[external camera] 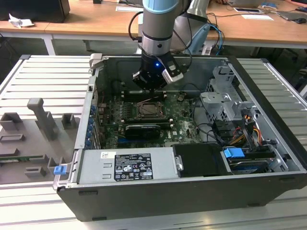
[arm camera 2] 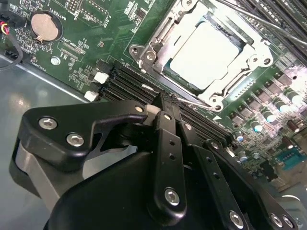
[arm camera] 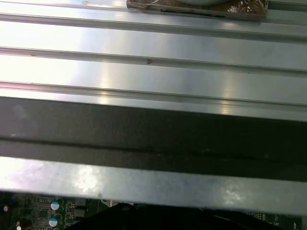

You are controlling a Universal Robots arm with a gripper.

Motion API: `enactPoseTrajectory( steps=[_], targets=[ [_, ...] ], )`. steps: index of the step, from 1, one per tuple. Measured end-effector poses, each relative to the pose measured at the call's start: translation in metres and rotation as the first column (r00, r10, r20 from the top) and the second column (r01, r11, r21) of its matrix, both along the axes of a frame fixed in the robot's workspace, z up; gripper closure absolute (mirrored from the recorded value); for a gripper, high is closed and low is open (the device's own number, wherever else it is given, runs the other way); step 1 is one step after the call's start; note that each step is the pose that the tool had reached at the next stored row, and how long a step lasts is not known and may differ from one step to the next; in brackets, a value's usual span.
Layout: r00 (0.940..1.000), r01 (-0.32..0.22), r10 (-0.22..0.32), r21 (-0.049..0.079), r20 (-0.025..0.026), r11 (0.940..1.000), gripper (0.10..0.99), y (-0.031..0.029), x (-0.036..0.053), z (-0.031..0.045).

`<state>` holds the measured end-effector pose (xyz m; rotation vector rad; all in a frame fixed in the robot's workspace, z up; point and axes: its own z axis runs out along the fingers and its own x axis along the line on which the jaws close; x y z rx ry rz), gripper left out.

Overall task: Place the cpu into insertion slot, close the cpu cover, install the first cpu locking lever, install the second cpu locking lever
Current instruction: 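Install the first cpu locking lever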

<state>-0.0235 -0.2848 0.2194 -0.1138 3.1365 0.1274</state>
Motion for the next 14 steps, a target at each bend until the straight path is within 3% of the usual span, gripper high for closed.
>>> enactPoseTrajectory(
  steps=[14],
  targets=[
    [1.0000,0.004,-0.004,0.004,0.0001,1.0000,0.980,-0.0002,0.0073,-0.0106]
  ],
)
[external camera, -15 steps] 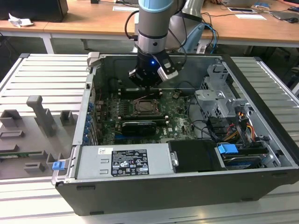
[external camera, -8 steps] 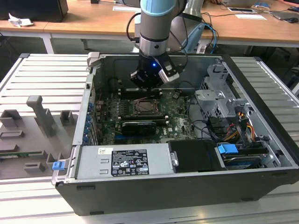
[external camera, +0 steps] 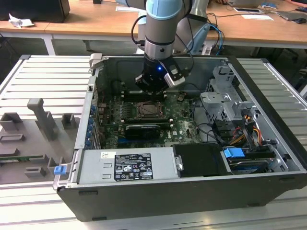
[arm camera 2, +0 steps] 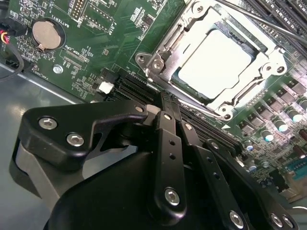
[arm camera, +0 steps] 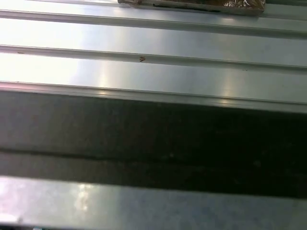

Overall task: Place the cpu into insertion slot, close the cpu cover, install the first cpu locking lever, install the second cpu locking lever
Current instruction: 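Install the first cpu locking lever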

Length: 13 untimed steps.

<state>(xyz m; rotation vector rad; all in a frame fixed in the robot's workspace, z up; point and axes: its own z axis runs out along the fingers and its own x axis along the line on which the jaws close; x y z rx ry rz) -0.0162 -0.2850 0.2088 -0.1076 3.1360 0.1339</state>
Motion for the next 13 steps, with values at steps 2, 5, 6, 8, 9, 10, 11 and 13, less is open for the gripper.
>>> enactPoseTrajectory(
  steps=[2,5,6,8,9,10,11,13],
  targets=[
    [1.0000,0.000,0.000,0.000,0.0001,1.0000,0.980,0.0000,0.0009,-0.0013],
    [1.0000,0.000,0.000,-0.003,0.0001,1.0000,0.980,0.0000,0.0014,-0.0038],
    [1.0000,0.000,0.000,-0.004,-0.0002,1.0000,0.980,-0.0001,0.0014,-0.0041],
    [1.0000,0.000,0.000,-0.004,-0.0002,1.0000,0.980,-0.0001,0.0014,-0.0042],
    [1.0000,0.000,0.000,-0.004,0.0000,1.0000,0.980,0.0000,0.0015,-0.0043],
    [1.0000,0.000,0.000,-0.004,0.0000,1.0000,0.980,0.0000,0.0015,-0.0043],
    [1.0000,0.000,0.000,-0.006,0.0000,1.0000,0.980,0.0000,0.0015,-0.0046],
    [1.0000,0.000,0.000,-0.008,-0.0001,1.0000,0.980,-0.0001,0.0015,-0.0054]
  ],
)
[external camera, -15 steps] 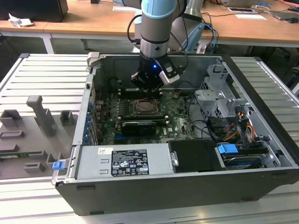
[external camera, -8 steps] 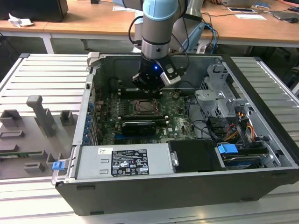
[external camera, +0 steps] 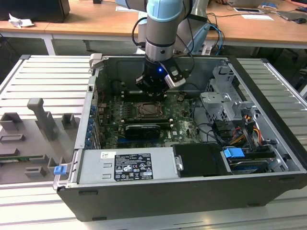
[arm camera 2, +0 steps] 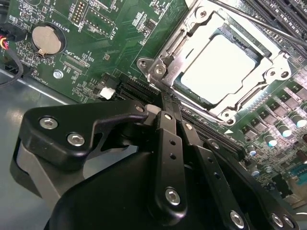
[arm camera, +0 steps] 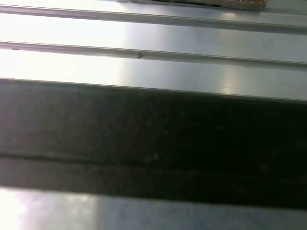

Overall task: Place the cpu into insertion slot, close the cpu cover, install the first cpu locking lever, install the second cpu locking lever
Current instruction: 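Install the first cpu locking lever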

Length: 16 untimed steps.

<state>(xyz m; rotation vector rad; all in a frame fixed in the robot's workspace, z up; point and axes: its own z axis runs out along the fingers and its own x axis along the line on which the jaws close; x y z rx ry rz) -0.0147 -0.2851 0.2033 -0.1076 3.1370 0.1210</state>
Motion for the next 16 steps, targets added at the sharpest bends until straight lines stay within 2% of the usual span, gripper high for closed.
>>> enactPoseTrajectory(
  steps=[10,13,16],
  targets=[
    [1.0000,0.000,0.000,-0.001,0.0002,1.0000,0.980,0.0002,0.0004,-0.0018],
    [1.0000,0.000,0.000,-0.001,0.0002,1.0000,0.980,0.0002,0.0005,0.0090],
    [1.0000,0.000,0.000,-0.001,0.0001,1.0000,0.980,-0.0004,0.0006,0.0091]
  ],
)
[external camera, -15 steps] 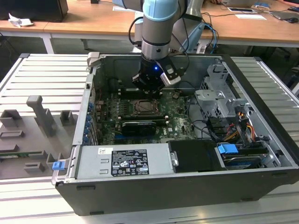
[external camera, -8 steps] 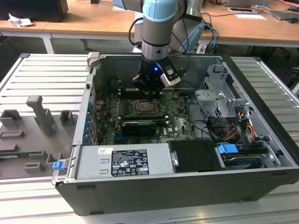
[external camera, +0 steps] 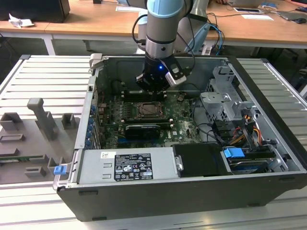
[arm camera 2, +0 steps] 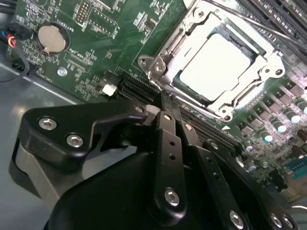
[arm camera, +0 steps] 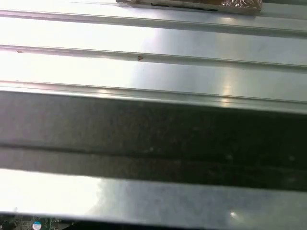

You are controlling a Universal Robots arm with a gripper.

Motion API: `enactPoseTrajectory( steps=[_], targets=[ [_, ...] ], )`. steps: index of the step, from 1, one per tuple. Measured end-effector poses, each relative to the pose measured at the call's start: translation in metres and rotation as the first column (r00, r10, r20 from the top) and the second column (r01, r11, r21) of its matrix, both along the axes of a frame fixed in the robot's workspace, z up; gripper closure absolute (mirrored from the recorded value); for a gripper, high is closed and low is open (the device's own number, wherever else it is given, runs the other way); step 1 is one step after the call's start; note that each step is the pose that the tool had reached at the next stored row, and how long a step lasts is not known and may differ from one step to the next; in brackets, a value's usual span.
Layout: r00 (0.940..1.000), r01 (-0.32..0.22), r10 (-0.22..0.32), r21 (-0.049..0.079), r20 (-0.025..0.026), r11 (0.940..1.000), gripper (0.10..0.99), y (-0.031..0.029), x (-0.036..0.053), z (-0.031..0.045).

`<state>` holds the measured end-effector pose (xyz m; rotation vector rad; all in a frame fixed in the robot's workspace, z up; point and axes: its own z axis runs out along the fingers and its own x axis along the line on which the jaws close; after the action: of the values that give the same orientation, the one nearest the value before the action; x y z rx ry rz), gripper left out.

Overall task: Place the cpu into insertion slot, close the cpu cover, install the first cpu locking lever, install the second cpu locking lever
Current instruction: 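Install the first cpu locking lever, then install the second cpu locking lever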

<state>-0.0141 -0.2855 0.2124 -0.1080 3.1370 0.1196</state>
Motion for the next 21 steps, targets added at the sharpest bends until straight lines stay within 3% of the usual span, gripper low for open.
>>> enactPoseTrajectory(
  steps=[21],
  targets=[
    [1.0000,0.000,0.000,0.000,0.0001,1.0000,0.980,-0.0088,-0.0001,-0.0001]
  ],
)
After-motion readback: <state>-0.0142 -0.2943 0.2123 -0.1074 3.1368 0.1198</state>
